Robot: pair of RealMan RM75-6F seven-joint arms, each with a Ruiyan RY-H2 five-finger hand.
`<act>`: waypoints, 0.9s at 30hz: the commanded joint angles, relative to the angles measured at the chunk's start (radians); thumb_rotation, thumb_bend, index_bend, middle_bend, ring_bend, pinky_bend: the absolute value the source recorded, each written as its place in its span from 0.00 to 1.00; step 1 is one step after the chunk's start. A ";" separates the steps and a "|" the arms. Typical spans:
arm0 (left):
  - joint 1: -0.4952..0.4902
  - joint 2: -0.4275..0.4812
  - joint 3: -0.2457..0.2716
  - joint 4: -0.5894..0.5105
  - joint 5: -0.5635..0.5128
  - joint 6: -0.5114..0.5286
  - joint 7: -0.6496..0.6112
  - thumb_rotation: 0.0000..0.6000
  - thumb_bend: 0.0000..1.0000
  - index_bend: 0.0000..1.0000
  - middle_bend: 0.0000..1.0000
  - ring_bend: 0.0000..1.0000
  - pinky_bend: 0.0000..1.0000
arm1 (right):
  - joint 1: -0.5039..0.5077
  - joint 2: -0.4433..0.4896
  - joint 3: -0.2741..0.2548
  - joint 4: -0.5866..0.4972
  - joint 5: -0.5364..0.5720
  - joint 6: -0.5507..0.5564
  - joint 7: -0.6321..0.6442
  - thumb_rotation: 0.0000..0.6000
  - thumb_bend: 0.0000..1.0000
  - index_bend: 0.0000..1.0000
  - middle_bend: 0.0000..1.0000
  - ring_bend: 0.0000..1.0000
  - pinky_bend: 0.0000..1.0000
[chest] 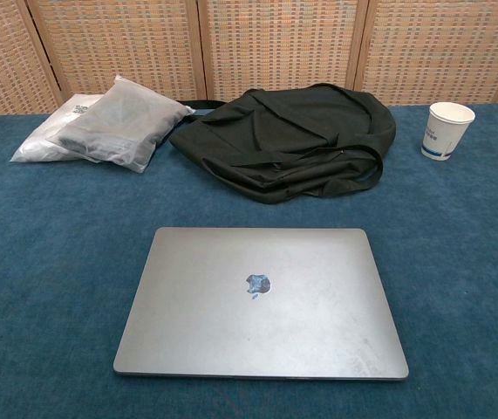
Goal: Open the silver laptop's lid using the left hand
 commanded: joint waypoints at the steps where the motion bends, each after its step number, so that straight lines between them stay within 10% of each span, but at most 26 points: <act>1: -0.001 0.004 0.003 -0.004 -0.005 -0.008 0.005 1.00 0.00 0.00 0.00 0.00 0.00 | 0.000 0.001 0.001 0.001 0.000 0.000 0.003 1.00 0.00 0.00 0.00 0.00 0.00; 14: -0.041 -0.015 0.008 0.015 0.053 -0.044 -0.054 1.00 0.00 0.00 0.00 0.00 0.00 | -0.003 0.004 0.002 0.000 0.004 0.004 0.015 1.00 0.00 0.00 0.00 0.00 0.00; 27: -0.286 -0.164 0.025 0.001 0.306 -0.325 0.069 1.00 0.00 0.00 0.00 0.00 0.00 | -0.002 0.017 0.012 0.012 0.022 0.001 0.068 1.00 0.00 0.00 0.00 0.00 0.00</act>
